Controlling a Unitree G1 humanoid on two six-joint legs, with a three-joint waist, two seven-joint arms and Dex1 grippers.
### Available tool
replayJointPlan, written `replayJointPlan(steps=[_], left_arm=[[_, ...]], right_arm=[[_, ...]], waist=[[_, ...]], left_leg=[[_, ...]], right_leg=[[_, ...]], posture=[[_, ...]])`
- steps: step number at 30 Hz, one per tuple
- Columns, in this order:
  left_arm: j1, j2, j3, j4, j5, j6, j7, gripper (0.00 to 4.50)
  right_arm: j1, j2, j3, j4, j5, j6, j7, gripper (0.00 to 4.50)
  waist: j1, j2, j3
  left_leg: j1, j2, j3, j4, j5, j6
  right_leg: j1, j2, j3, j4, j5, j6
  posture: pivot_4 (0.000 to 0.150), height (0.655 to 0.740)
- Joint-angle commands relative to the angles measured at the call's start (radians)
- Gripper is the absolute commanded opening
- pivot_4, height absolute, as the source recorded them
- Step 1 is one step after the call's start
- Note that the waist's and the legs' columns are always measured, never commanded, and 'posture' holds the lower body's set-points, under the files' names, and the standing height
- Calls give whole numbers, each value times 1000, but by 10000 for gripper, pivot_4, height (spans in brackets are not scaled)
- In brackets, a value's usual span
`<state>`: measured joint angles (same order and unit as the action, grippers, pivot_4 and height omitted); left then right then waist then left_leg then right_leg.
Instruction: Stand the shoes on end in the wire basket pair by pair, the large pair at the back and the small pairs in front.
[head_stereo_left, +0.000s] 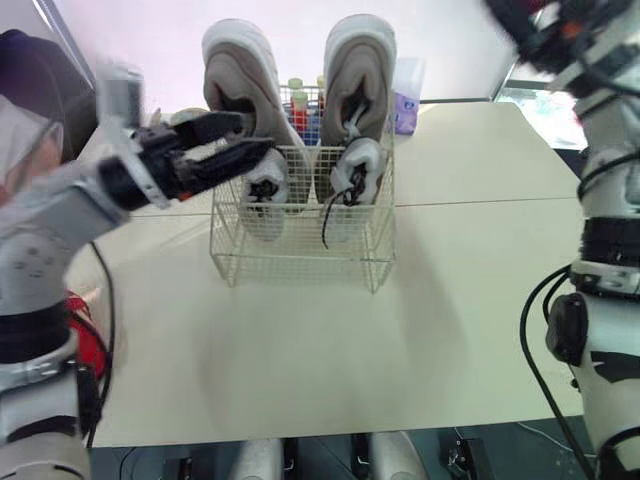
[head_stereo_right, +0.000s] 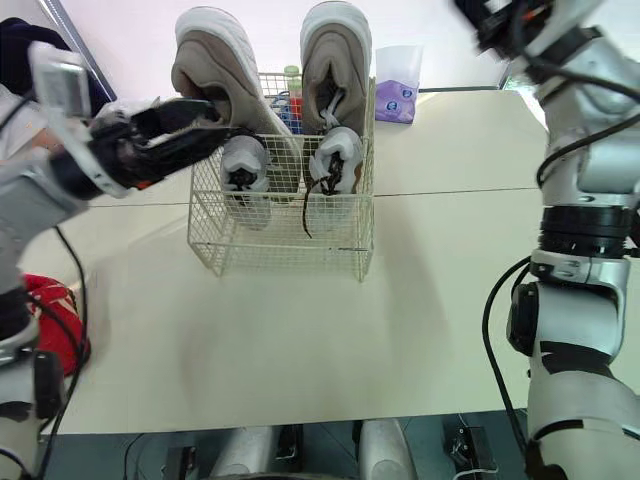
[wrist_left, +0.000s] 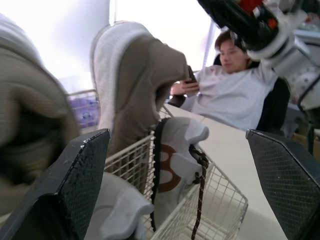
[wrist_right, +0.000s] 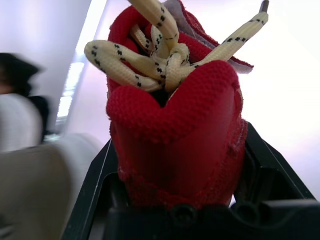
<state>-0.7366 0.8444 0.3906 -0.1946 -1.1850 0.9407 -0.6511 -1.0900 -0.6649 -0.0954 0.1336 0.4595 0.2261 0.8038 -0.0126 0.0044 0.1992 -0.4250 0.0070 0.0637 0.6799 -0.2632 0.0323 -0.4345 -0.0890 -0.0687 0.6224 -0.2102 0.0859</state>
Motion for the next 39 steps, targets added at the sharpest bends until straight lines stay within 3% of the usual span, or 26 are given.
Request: replayJointPlan(steps=[1,4,14,23,26,33,35,37,39], left_arm=[[-38,72,118,55,-142,74,5,45000],[-28,104,154,78,-274,146,54,45000],[-19,76,129,25,-391,136,143,45000],[-38,33,42,29,-412,126,172,45000],[-48,16,24,46,-404,121,166,36679],[-49,-37,21,38,-397,86,177,4526],[-49,-67,23,26,-392,61,198,2835],[-42,-104,28,9,-396,36,220,2835],[-19,-145,31,-31,-392,6,244,2835]], right_arm=[[-12,-4,24,-175,96,78,111,19296],[-12,10,49,-207,132,107,187,19296],[-11,87,119,-166,79,63,281,19296],[19,113,158,-206,2,-15,311,19296],[33,110,173,-223,-27,-35,318,19296],[43,105,165,-259,-35,5,291,19296],[47,106,156,-264,-34,20,273,19296],[50,102,142,-259,-28,39,261,30025],[48,104,99,-238,-9,76,220,37630]], waist=[[6,-1,0],[15,-3,0],[20,-5,-1],[19,-5,-1],[18,-5,0],[18,-6,0],[20,-6,0],[22,-6,0],[22,-6,0]], left_leg=[[0,0,-1,0,0,-1],[-1,-3,-1,2,0,-1],[0,-8,-2,3,3,-6],[0,-9,-2,3,3,-6],[0,-9,-2,3,3,-6],[0,-9,-2,3,4,-7],[0,-9,-2,3,4,-7],[0,-9,-2,3,4,-7],[0,-9,-2,3,4,-7]], right_leg=[[0,0,0,0,0,0],[1,-3,0,0,0,0],[2,-8,0,2,0,1],[1,-8,0,4,0,1],[1,-8,0,4,0,1],[1,-8,0,4,0,1],[1,-8,0,4,0,1],[1,-8,0,4,0,1],[1,-8,0,4,0,1]], posture=[[1500,7400],[1500,7400],[1500,7400],[1500,7400],[1500,7400],[1500,7400],[1500,7400],[1500,7400],[1500,7400]])
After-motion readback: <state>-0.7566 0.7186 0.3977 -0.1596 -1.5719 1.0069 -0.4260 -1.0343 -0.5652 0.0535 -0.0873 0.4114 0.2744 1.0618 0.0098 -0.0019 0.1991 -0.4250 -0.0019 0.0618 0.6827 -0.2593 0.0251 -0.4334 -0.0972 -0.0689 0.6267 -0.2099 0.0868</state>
